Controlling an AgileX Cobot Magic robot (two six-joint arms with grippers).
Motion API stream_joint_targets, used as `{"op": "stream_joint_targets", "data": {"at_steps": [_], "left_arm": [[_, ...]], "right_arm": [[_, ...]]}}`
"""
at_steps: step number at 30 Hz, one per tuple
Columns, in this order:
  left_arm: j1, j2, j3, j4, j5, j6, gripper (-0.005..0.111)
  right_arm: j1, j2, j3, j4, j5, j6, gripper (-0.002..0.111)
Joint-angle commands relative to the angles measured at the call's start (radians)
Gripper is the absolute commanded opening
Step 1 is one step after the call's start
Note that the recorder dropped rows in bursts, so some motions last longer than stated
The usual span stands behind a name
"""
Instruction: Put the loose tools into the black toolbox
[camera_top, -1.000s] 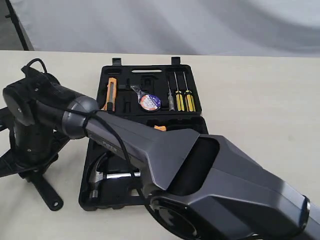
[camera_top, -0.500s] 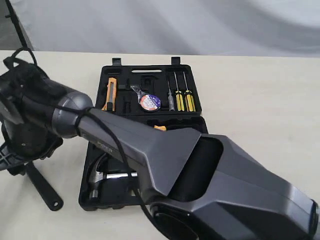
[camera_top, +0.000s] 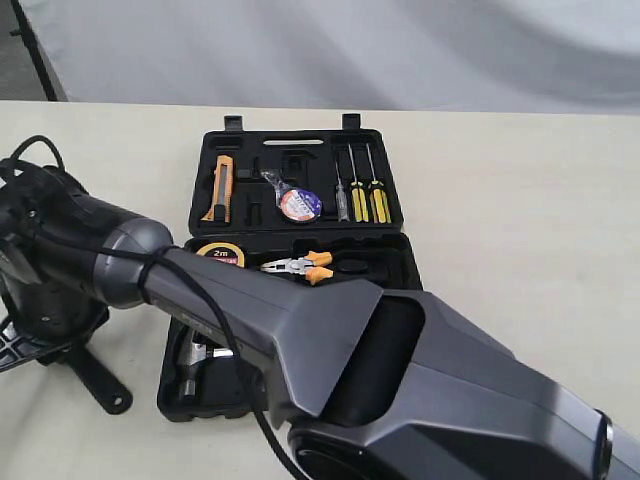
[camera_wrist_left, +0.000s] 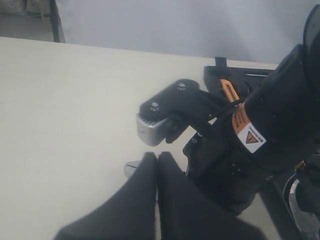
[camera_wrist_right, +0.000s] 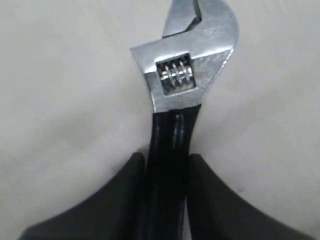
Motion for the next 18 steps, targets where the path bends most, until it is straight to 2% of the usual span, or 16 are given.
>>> {"op": "stream_joint_targets", "data": {"at_steps": [1, 12, 18], "left_arm": [[0.003, -0.008, 0.009, -0.014, -0.017, -0.010, 0.001], [0.003, -0.008, 0.009, -0.014, -0.017, -0.010, 0.001], [0.003, -0.008, 0.009, -0.014, -0.017, -0.010, 0.001]], "right_arm": [[-0.008, -0.024, -0.052, -0.003, 0.014, -0.020, -0.001], [-0.008, -0.127, -0.090, 0.009, 0.014, -0.102, -0.001], [-0.019, -0.189, 0.069, 0.009, 0.014, -0.145, -0.001]]}}
